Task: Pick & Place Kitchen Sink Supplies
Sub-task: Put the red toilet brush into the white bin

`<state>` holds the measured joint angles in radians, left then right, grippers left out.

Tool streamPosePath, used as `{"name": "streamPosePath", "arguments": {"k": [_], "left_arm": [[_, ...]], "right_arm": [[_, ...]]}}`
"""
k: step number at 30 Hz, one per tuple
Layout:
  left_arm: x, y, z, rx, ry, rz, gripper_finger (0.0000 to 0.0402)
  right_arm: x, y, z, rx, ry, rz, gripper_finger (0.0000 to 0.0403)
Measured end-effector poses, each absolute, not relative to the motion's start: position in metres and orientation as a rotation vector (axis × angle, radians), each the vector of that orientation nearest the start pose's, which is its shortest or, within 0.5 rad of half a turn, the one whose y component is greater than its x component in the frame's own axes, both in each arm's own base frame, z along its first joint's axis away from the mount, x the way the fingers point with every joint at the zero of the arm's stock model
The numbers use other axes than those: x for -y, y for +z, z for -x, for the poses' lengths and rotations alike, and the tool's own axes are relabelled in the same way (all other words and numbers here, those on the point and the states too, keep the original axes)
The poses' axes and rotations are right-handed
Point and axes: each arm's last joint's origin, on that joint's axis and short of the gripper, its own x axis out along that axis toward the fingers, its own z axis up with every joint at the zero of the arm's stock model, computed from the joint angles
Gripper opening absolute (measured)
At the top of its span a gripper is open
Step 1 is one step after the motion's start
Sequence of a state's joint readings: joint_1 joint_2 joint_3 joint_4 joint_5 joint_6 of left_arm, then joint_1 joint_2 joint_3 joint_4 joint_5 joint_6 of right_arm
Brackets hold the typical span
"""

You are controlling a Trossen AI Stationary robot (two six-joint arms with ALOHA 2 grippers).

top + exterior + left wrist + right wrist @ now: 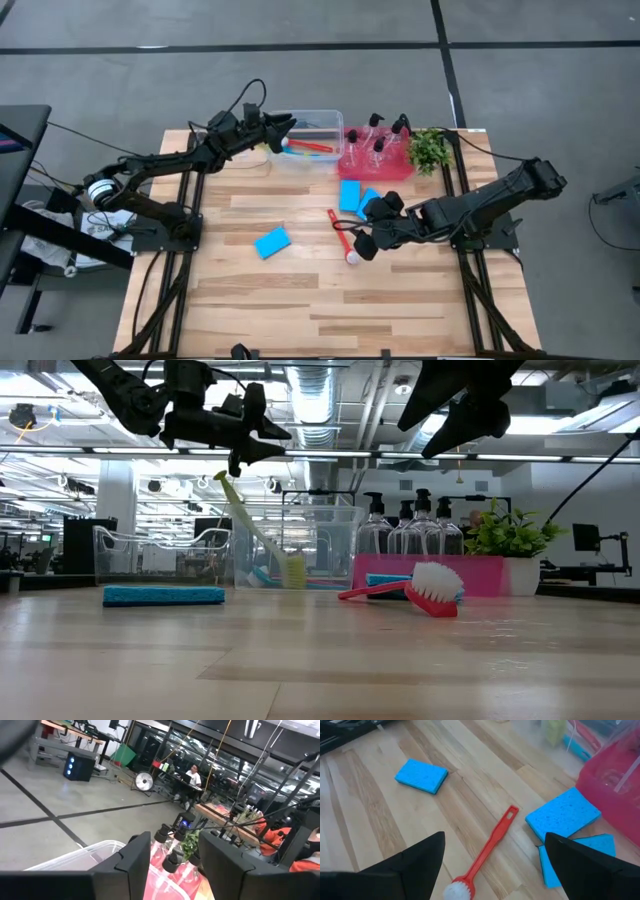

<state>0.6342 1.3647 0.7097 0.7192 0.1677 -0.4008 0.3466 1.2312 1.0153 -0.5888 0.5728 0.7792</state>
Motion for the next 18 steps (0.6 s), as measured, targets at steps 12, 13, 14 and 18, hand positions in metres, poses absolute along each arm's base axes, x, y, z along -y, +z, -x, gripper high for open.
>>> {"name": "streamPosePath", "arguments": {"k": [12, 13, 14, 18], "left_arm": [[-0.1683, 0.2687, -0.2385, 0.164, 0.409, 0.388, 0.0163], [-0.1679, 0.269, -0.2384, 0.161, 0.399, 0.388, 0.0163], [-0.1675, 0.2697, -0.2381, 0.162, 0.393, 0.384, 0.0163], [-0.1643, 0.276, -0.2353, 0.167, 0.37, 0.314, 0.0163]], "right_arm": [[-0.07, 0.2934, -0.24, -0.571, -0.467, -0.395, 0.0335], [-0.0702, 0.2939, -0.2405, -0.565, -0.464, -0.399, 0.0335], [-0.0703, 0.2943, -0.2408, -0.561, -0.463, -0.402, 0.0335], [-0.0707, 0.2956, -0.242, -0.544, -0.457, -0.413, 0.0335]]}}
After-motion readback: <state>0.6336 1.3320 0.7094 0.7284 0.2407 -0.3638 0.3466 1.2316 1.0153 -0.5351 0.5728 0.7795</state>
